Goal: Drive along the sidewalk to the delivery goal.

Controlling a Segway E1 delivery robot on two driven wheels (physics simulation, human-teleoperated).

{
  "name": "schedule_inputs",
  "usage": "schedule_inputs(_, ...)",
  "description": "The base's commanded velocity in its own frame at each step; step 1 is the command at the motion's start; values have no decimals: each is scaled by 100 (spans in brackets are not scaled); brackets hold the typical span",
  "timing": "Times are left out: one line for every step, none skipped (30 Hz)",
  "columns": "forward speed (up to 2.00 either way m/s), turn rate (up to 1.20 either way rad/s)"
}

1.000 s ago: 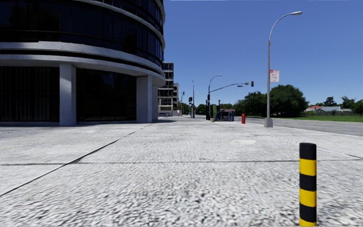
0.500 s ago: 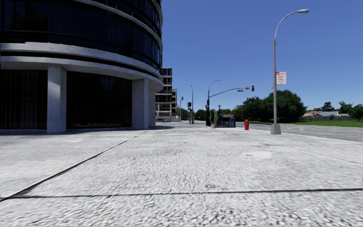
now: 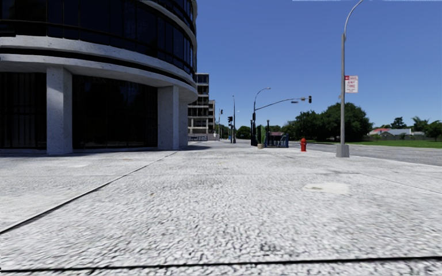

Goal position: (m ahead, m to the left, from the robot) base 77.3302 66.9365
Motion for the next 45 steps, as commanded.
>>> schedule_inputs(90, 0)
schedule_inputs(90, 0)
schedule_inputs(90, 0)
schedule_inputs(90, 0)
schedule_inputs(91, 0)
schedule_inputs(91, 0)
schedule_inputs(92, 0)
schedule_inputs(92, 0)
schedule_inputs(104, 0)
schedule_inputs(104, 0)
schedule_inputs(200, 0)
schedule_inputs(200, 0)
schedule_inputs(200, 0)
schedule_inputs(200, 0)
schedule_inputs(200, 0)
schedule_inputs(200, 0)
schedule_inputs(200, 0)
schedule_inputs(200, 0)
schedule_inputs(200, 0)
schedule_inputs(200, 0)
schedule_inputs(200, 0)
schedule_inputs(200, 0)
schedule_inputs(200, 0)
schedule_inputs(200, 0)
schedule_inputs(200, 0)
schedule_inputs(200, 0)
schedule_inputs(200, 0)
schedule_inputs(200, 0)
schedule_inputs(200, 0)
schedule_inputs(200, 0)
schedule_inputs(200, 0)
schedule_inputs(200, 0)
schedule_inputs(200, 0)
schedule_inputs(200, 0)
schedule_inputs(200, 0)
schedule_inputs(200, 0)
schedule_inputs(200, 0)
schedule_inputs(200, 0)
schedule_inputs(200, 0)
schedule_inputs(200, 0)
schedule_inputs(200, 0)
schedule_inputs(200, 0)
schedule_inputs(200, 0)
schedule_inputs(200, 0)
schedule_inputs(200, 0)
